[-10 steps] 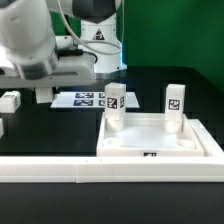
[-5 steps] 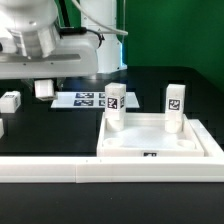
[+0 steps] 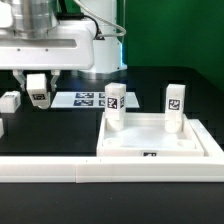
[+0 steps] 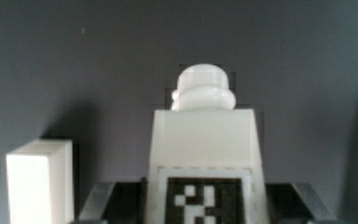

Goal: Assemble square table

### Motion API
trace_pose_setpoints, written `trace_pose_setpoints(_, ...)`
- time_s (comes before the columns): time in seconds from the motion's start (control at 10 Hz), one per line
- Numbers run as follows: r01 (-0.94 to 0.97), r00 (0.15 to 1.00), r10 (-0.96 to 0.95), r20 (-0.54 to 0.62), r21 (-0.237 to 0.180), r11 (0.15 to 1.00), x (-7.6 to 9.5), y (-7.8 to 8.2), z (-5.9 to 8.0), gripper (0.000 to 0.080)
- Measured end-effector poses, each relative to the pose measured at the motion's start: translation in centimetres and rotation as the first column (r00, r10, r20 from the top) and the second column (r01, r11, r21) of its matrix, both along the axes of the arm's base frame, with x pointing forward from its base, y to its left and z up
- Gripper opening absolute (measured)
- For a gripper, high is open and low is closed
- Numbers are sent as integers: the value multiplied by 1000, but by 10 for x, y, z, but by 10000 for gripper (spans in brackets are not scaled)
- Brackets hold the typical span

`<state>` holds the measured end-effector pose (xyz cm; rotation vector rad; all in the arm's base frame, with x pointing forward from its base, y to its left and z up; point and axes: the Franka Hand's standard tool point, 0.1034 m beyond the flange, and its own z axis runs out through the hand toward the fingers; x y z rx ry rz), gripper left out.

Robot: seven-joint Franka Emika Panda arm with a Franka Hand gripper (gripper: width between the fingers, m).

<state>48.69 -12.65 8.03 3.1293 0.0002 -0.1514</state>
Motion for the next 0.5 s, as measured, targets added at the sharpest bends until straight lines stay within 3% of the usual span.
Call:
trace_pose_setpoints(0.2,-4,996,4,92,-6,1000,21,9,12,285)
trace_pose_setpoints(0.5,-25,991,24,135,4,1000,52,40,30,285)
